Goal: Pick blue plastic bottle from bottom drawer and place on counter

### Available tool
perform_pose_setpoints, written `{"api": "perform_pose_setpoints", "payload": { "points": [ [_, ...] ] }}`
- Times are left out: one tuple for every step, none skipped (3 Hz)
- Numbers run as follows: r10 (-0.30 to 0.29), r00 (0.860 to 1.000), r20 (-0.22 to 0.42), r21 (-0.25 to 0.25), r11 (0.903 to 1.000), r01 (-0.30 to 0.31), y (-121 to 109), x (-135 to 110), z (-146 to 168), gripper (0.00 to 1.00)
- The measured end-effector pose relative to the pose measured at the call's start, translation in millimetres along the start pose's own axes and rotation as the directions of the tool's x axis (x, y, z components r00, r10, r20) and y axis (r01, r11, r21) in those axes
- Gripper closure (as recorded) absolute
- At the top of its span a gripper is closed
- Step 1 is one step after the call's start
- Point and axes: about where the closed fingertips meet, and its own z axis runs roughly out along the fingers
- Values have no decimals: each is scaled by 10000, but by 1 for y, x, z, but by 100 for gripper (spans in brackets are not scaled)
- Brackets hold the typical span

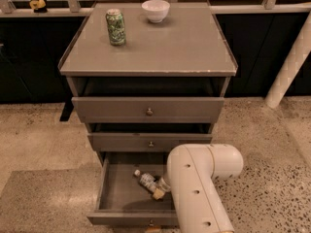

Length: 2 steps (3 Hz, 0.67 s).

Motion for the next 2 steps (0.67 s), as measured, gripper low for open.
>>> {"api": "perform_pose_setpoints", "payload": {
  "points": [
    [0,10000,0,0,10000,0,1,-1,-4,100],
    [-232,9997,31,35,9997,232,13,1,-26,100]
  ]
}}
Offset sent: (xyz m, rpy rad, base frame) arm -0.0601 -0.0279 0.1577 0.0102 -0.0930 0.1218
